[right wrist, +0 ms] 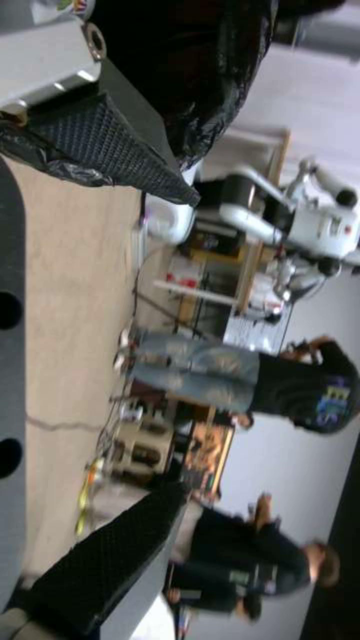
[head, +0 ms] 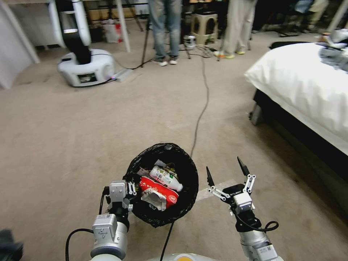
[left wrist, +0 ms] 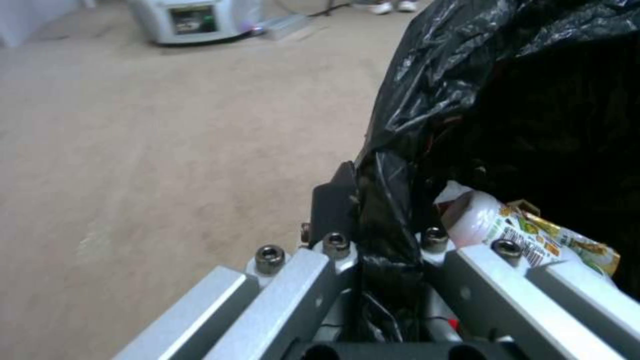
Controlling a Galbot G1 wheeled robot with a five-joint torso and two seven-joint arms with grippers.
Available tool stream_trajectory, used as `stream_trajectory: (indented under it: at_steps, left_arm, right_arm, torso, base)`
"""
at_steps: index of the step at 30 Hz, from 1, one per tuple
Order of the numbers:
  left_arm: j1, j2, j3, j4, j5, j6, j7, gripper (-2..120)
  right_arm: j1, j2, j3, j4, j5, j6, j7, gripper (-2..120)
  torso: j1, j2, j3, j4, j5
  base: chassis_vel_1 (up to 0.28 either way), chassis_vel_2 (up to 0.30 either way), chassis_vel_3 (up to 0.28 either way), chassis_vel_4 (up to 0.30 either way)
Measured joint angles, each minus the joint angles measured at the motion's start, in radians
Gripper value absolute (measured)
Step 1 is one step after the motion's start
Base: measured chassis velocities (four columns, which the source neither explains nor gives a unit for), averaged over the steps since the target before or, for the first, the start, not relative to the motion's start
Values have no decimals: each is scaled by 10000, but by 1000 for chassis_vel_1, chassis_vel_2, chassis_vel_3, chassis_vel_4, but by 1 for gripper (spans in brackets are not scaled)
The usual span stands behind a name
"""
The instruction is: Pick up the trash bin, then pick up the garbage from the floor and place it into the trash bin.
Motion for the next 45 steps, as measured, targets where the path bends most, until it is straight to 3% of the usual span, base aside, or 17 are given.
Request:
stream_trajectory:
  at_steps: [20,25,28,35,45]
  left_arm:
    - [-322,23,-3,461,-413,-27,-138,1]
    - [-494,30,-19,507,-939,738,-576,1]
    - [-625,94,-122,509,-1652,1633,-947,1]
    - [-1184,2,-324,821,-2996,2877,-1382,1]
    - [-1875,-34,-854,1683,-3632,3138,-1438,1]
  right_arm:
    - [-16,-24,-68,-12,-139,0,-102,100]
    - [-21,-16,-80,-49,-151,12,-120,100]
    - [11,-81,-75,-55,-146,12,-162,100]
    - [-43,-63,-113,-175,-127,258,-655,100]
    - [-137,-64,-104,-269,-142,466,-832,100]
  torso:
    - [0,0,0,-1,-1]
    - [0,0,0,-1,0]
    - [0,0,0,1,0]
    - [0,0,0,0,-1]
    - [0,0,0,-1,0]
  base:
    - [53,54,52,53]
    - [0,0,0,0]
    - [0,0,0,0]
    - [0,0,0,0]
    - [0,0,0,0]
